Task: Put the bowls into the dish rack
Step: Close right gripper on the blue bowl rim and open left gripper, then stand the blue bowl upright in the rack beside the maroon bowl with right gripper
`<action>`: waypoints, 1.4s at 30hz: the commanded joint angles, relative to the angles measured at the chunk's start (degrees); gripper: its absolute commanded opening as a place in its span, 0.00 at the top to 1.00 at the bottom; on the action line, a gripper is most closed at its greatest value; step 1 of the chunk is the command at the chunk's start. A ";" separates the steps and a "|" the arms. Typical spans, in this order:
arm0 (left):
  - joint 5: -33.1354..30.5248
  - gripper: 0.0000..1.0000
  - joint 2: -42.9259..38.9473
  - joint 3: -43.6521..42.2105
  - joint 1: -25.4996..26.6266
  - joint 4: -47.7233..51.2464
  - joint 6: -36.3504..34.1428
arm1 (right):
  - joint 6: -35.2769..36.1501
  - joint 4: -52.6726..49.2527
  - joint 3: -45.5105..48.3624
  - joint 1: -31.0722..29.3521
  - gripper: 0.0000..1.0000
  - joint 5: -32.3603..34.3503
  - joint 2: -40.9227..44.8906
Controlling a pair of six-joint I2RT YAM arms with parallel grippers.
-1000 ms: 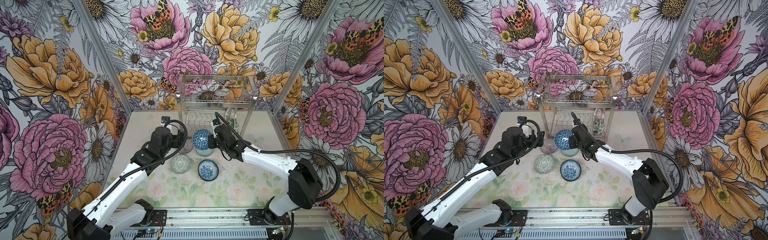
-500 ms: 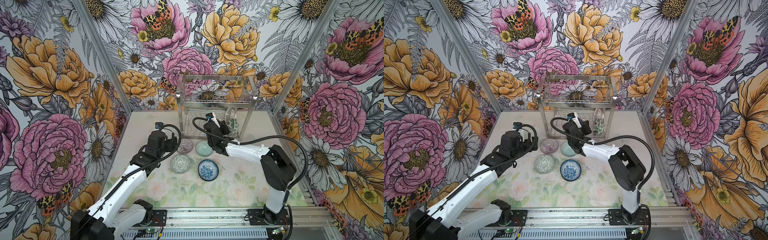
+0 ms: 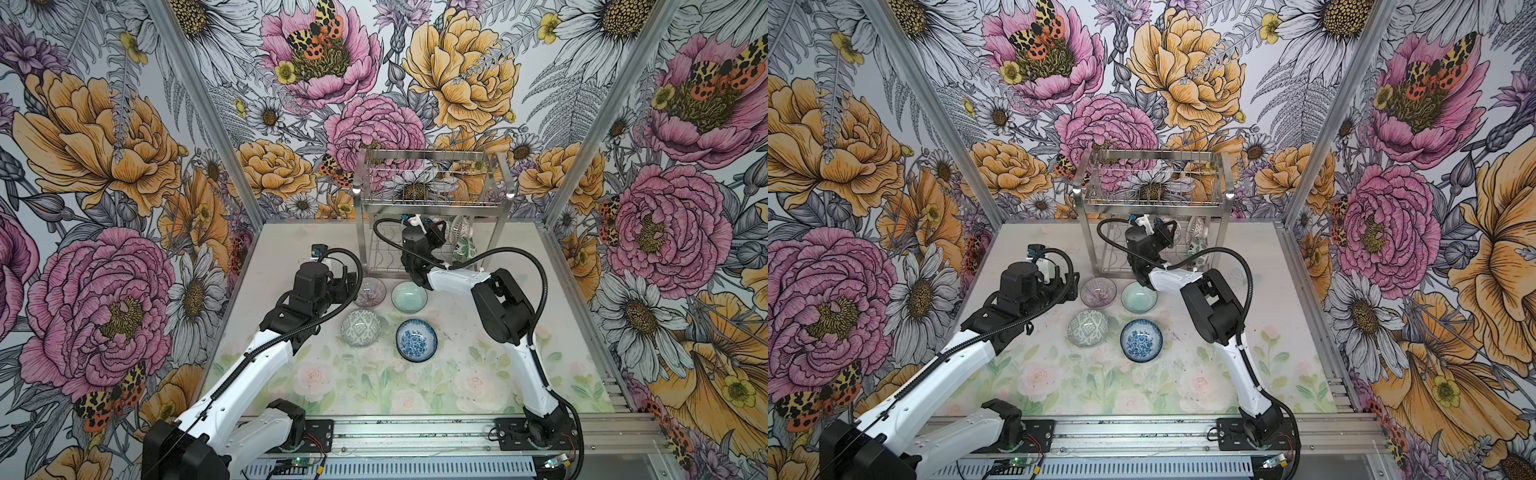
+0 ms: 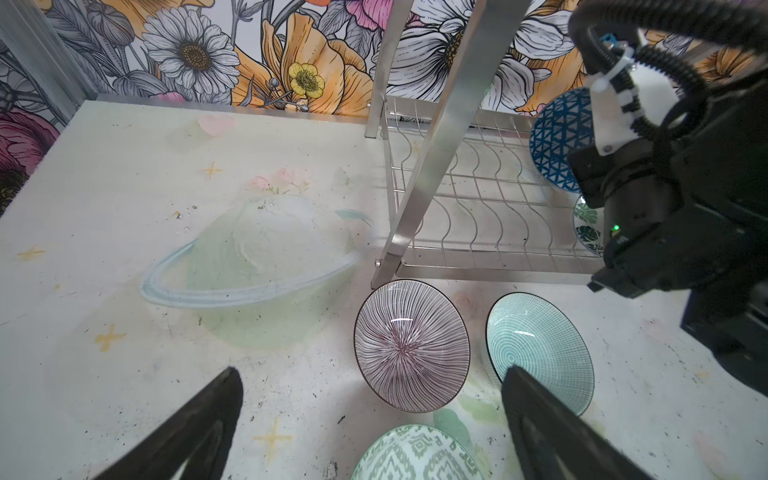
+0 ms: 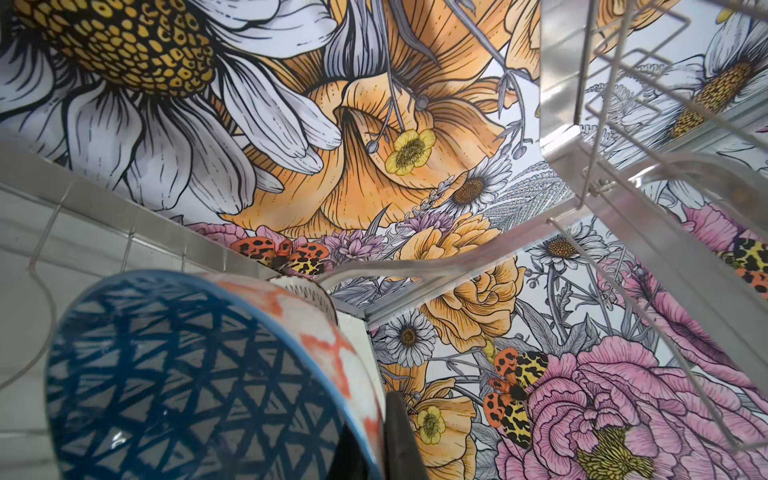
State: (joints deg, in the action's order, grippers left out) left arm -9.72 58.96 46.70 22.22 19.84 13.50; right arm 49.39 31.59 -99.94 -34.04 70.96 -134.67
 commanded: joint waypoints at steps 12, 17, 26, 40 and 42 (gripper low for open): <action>2.95 0.01 -0.85 -0.07 -0.25 -1.29 0.62 | 1.28 -5.84 -21.10 4.37 1.00 1.96 -14.30; 3.03 0.01 -0.78 -0.01 -0.25 -1.03 0.61 | 0.71 -9.64 -27.30 5.11 1.00 2.17 -18.09; 2.95 0.01 -0.73 -0.13 -0.25 -0.94 0.62 | 0.07 -17.19 -38.70 5.38 1.00 2.17 -24.96; 3.04 0.01 -0.23 -0.36 -0.28 -0.92 0.51 | -18.27 -33.13 -34.08 4.51 0.72 -2.04 -18.70; 3.04 0.01 -0.14 -0.47 -0.29 -0.88 0.48 | -20.37 -33.48 -31.59 4.35 0.67 -2.96 -16.65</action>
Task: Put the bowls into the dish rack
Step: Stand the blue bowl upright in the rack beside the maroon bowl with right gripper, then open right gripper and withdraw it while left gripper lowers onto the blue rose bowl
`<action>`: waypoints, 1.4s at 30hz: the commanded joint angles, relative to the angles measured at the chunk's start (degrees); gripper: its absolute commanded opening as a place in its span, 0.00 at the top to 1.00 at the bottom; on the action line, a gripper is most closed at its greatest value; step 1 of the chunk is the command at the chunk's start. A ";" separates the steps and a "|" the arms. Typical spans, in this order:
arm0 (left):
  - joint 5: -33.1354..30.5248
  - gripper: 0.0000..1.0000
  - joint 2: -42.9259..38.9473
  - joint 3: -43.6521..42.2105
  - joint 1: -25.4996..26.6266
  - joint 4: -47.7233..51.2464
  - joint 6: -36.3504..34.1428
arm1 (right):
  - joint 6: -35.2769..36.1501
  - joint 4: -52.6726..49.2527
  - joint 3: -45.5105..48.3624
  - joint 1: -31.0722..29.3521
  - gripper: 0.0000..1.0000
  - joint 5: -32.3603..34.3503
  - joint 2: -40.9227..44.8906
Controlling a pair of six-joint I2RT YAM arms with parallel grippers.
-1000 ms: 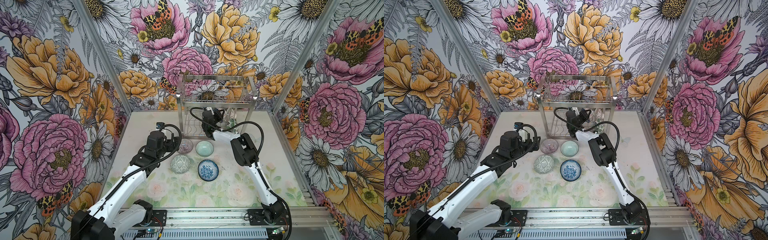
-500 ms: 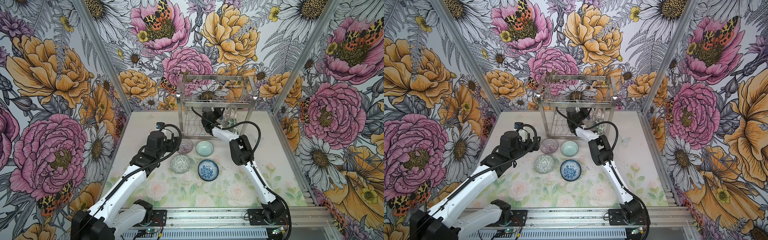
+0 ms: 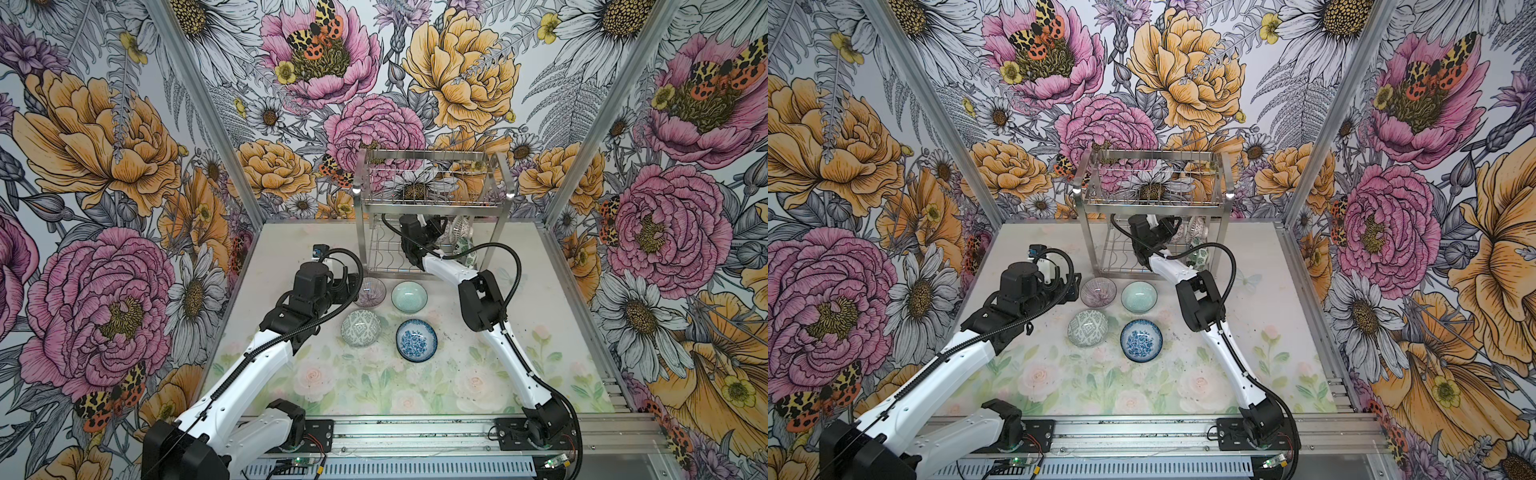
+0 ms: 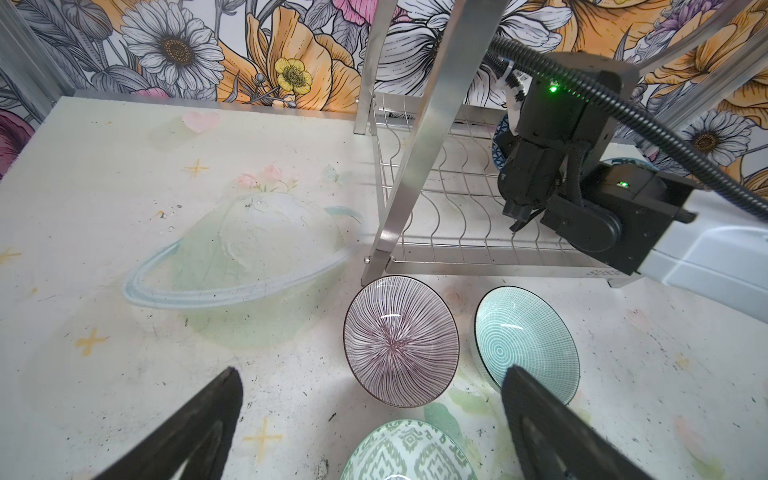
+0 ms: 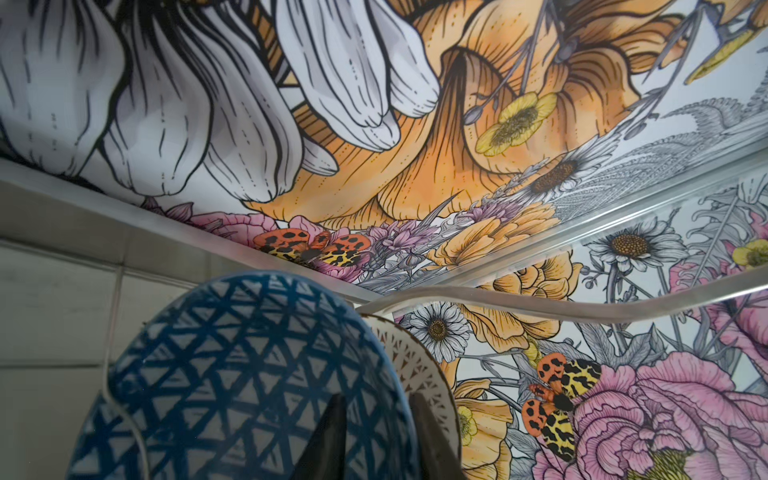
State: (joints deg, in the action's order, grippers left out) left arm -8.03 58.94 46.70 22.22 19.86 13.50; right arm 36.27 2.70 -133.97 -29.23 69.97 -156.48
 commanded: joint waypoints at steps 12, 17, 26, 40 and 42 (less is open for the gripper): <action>1.29 0.01 0.37 -0.10 -0.16 -0.61 0.75 | -12.28 -7.00 15.15 -1.24 0.00 -11.36 17.02; 1.09 0.01 0.72 0.32 0.01 -0.49 0.74 | -12.53 -7.01 22.23 -2.66 0.00 -16.74 23.37; 0.09 0.02 1.88 1.47 1.30 0.05 0.24 | -17.44 -3.97 42.09 -5.10 0.00 -31.14 38.83; 6.65 0.01 4.17 2.41 7.22 2.19 -2.24 | -34.62 -6.02 71.95 -6.21 0.00 -46.19 71.07; 8.53 0.01 5.68 2.74 9.34 3.17 -2.25 | -38.01 -7.86 76.27 -5.85 0.00 -47.77 76.73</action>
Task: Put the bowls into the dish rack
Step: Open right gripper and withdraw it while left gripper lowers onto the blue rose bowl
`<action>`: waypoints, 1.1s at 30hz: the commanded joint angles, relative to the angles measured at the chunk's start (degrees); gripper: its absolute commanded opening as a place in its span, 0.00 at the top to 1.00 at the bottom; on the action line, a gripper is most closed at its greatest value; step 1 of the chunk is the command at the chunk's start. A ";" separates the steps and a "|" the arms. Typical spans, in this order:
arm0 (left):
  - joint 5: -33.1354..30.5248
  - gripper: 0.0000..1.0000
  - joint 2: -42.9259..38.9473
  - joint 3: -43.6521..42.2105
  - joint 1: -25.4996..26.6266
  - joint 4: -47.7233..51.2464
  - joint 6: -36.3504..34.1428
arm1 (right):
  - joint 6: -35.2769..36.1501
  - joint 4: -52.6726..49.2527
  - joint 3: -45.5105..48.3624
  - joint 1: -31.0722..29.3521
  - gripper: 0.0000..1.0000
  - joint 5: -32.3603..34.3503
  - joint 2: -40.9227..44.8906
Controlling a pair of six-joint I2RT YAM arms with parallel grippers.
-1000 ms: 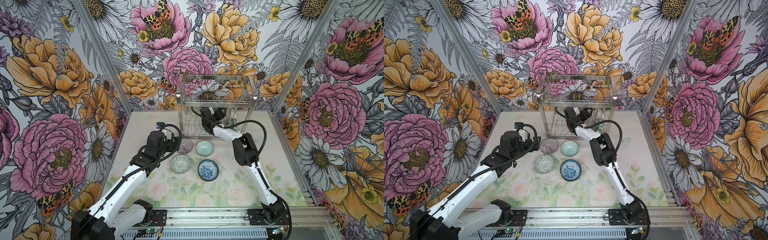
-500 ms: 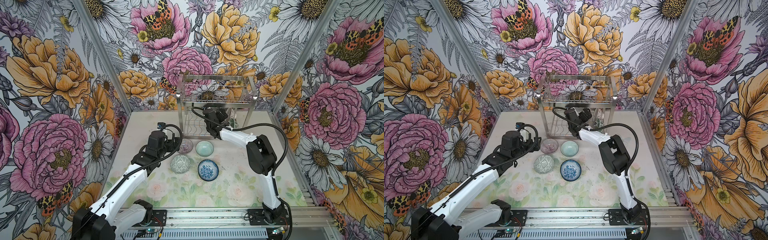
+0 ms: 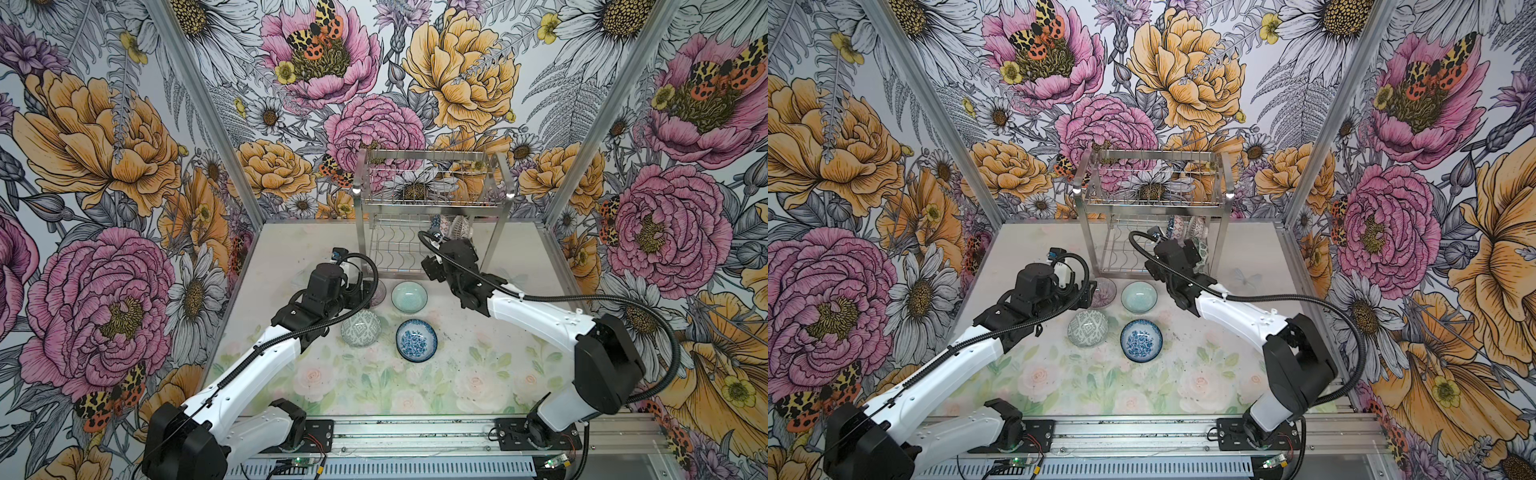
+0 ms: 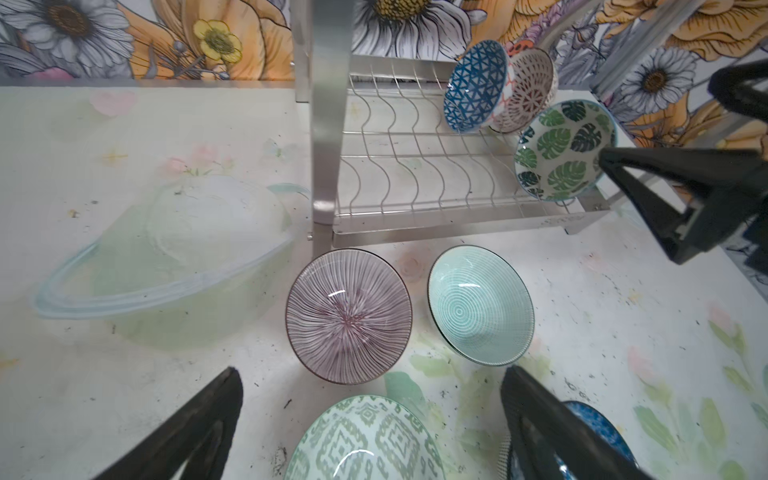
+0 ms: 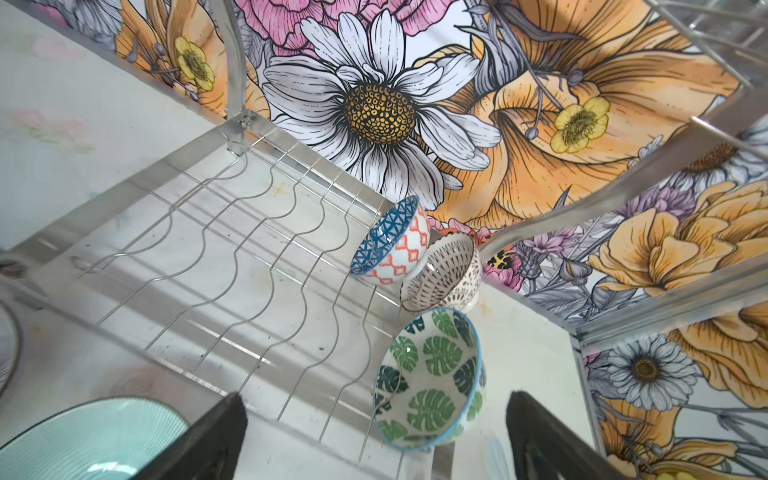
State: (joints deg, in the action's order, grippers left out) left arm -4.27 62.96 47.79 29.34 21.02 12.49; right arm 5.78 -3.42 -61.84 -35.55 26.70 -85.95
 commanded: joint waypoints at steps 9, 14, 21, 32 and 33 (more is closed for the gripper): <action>4.14 0.01 9.77 3.49 11.71 7.30 -1.24 | -17.29 -5.18 15.91 2.78 0.00 -3.58 23.12; 4.00 0.02 14.03 5.15 15.32 8.62 0.05 | -18.44 -5.60 17.70 4.17 0.00 -3.41 25.97; 3.81 0.06 22.38 10.07 18.62 12.32 -0.14 | -19.48 -5.82 17.84 4.60 0.00 -3.75 24.55; 0.02 0.49 27.85 14.86 20.79 16.67 -0.89 | -19.67 -5.78 17.24 4.95 0.01 -4.18 22.96; -0.11 0.52 27.92 14.96 20.83 16.73 -0.87 | -19.68 -5.79 17.27 4.95 0.01 -4.20 22.95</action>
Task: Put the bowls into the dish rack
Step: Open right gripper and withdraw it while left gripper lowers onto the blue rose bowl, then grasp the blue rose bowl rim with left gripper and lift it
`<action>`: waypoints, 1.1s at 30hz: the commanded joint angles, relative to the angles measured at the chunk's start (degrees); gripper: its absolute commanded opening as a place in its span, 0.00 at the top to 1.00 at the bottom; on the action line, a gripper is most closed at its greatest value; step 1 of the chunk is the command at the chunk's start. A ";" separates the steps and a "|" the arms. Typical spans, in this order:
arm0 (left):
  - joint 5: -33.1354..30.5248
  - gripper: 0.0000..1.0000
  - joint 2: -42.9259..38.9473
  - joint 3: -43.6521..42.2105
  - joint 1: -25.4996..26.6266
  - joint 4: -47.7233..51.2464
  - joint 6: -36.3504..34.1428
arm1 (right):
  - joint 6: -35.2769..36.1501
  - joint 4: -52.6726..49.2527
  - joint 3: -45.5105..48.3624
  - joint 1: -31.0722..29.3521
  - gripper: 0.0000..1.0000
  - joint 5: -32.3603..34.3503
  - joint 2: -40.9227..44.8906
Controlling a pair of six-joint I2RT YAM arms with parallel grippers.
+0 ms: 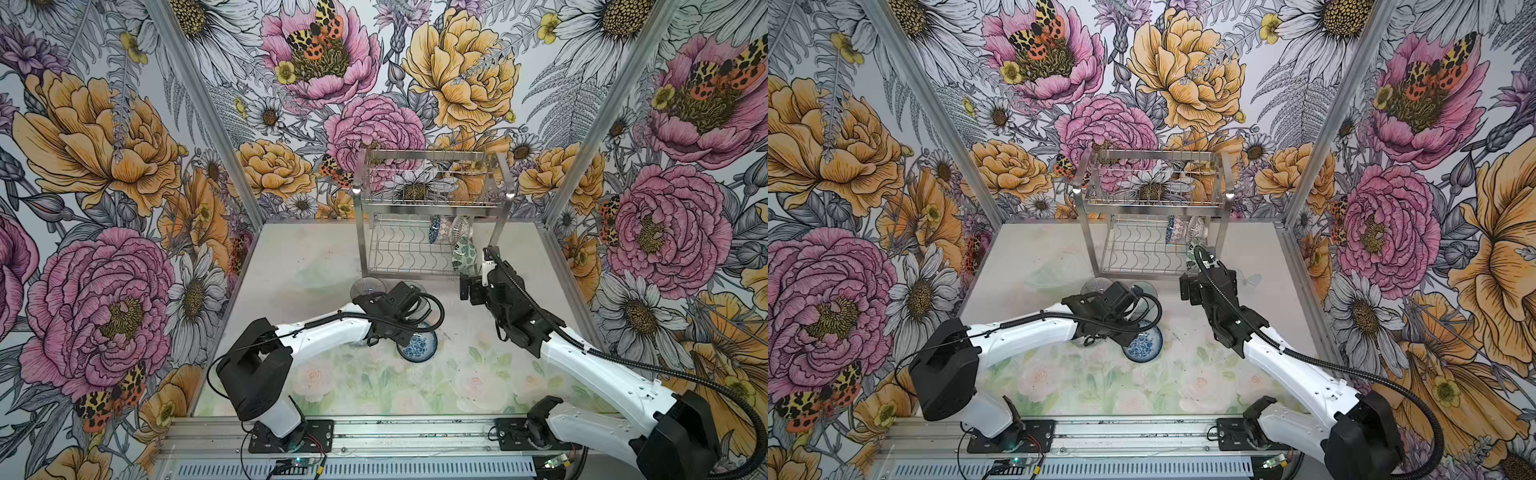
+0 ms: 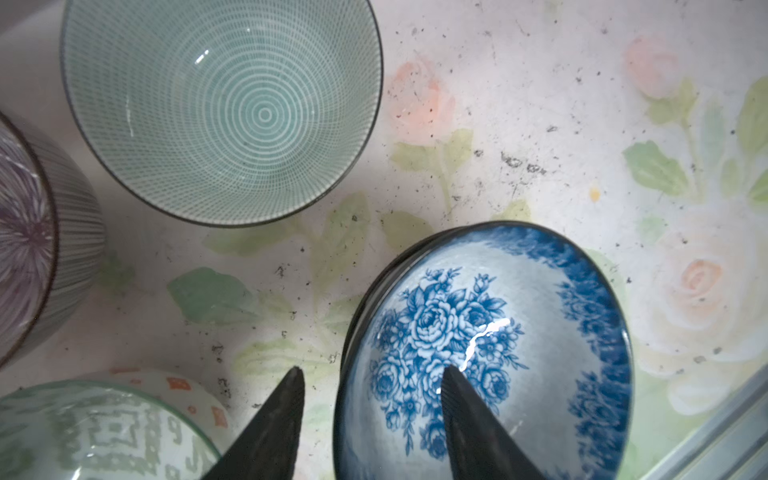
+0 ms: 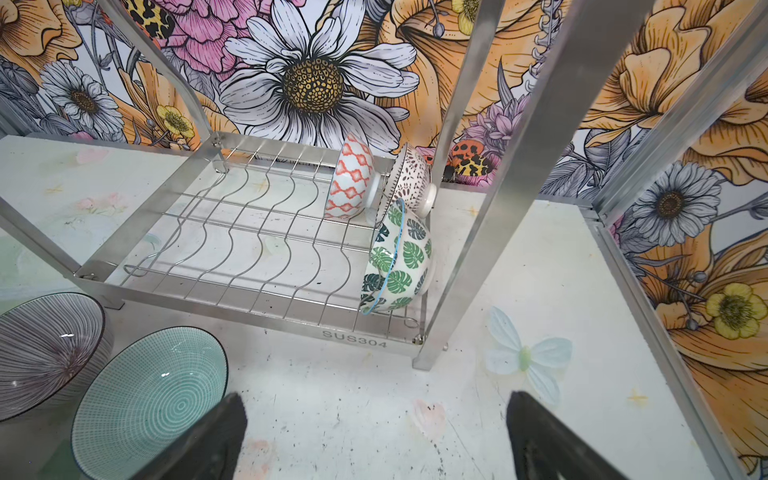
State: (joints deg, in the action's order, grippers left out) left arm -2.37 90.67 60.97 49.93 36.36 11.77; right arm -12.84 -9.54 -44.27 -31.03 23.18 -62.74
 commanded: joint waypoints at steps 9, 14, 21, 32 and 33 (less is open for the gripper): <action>-3.27 0.88 1.83 2.92 0.24 3.01 -0.20 | -0.96 0.37 -0.76 0.64 0.01 -1.12 -0.63; -4.45 1.00 1.81 3.51 0.18 4.45 0.16 | -1.22 0.28 -0.43 0.70 0.01 -1.39 -0.46; -5.62 1.00 -0.09 3.80 0.01 5.55 -0.14 | -1.40 0.27 0.24 0.83 0.01 -1.56 0.23; -9.20 1.00 -8.35 5.96 -1.06 -0.61 2.51 | -0.55 -0.06 -0.82 1.30 0.00 -4.85 1.45; -9.14 1.00 -9.09 6.06 -1.27 -1.27 2.71 | -0.46 -0.26 -1.22 1.31 0.00 -5.37 1.48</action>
State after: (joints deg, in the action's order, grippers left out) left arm -9.15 84.93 64.38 49.41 39.90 12.58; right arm -13.06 -9.65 -44.29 -30.28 19.99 -62.63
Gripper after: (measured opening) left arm 0.077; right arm 0.996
